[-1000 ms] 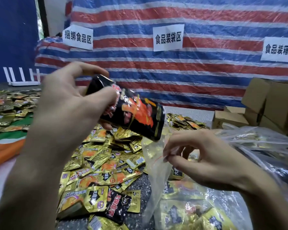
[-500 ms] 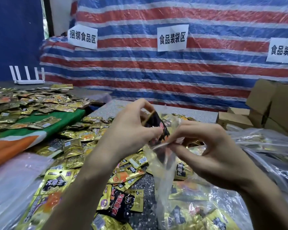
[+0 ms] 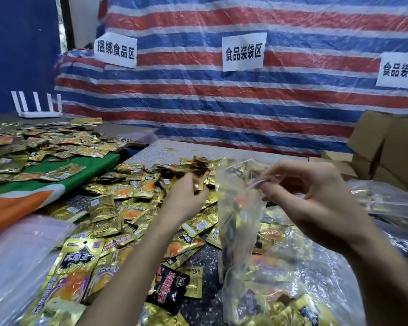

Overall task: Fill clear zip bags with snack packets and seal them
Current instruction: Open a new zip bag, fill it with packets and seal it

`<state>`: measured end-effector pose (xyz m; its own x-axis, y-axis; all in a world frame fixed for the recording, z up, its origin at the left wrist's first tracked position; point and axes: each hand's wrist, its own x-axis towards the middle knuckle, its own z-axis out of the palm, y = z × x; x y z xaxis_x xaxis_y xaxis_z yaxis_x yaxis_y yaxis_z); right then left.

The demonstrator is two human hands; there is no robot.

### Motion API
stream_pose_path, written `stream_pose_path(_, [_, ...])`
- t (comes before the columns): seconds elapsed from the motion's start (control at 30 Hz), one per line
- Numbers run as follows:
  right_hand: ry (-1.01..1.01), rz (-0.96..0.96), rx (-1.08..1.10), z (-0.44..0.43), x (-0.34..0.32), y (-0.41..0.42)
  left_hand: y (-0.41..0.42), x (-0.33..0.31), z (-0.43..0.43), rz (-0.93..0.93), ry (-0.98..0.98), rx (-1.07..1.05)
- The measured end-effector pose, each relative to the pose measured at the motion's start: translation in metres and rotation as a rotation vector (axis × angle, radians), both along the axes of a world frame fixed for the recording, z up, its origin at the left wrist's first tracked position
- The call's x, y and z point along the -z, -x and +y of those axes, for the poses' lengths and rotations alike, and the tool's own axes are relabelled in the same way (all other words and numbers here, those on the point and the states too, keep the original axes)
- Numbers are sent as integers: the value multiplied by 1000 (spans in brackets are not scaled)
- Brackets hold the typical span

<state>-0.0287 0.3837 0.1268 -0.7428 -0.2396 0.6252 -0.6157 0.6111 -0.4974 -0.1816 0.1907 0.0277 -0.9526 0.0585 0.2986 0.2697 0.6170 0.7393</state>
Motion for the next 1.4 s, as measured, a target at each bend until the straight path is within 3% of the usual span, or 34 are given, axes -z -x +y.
stream_pose_path(0.1, [-10, -2, -14, -2, 0, -2, 19, 52, 12, -269, 190, 200])
stream_pose_path(0.23, [-36, 7, -26, -3, -1, -4, 25, 95, 22, -210, 306, 64])
stream_pose_path(0.47, [-43, 20, -24, -3, -1, -4, 25, 90, 21, -151, 160, -15])
stream_pose_path(0.7, [-32, 14, -13, -2, -2, -5, 20, 24, -28, -198, -196, 66])
stream_pose_path(0.93, [-36, 23, -17, -2, -3, -5, -26, -60, -68, 200, -492, -47])
stream_pose_path(1.17, [-55, 14, -5, -4, -4, -6, -79, -104, -77, 605, -684, -104])
stream_pose_path(1.3, [-64, 4, -17, -5, -4, -7, -103, -118, -64, 712, -823, -114])
stream_pose_path(1.4, [-75, 8, -29, -9, -3, -9, -114, -120, -51, 742, -802, -143])
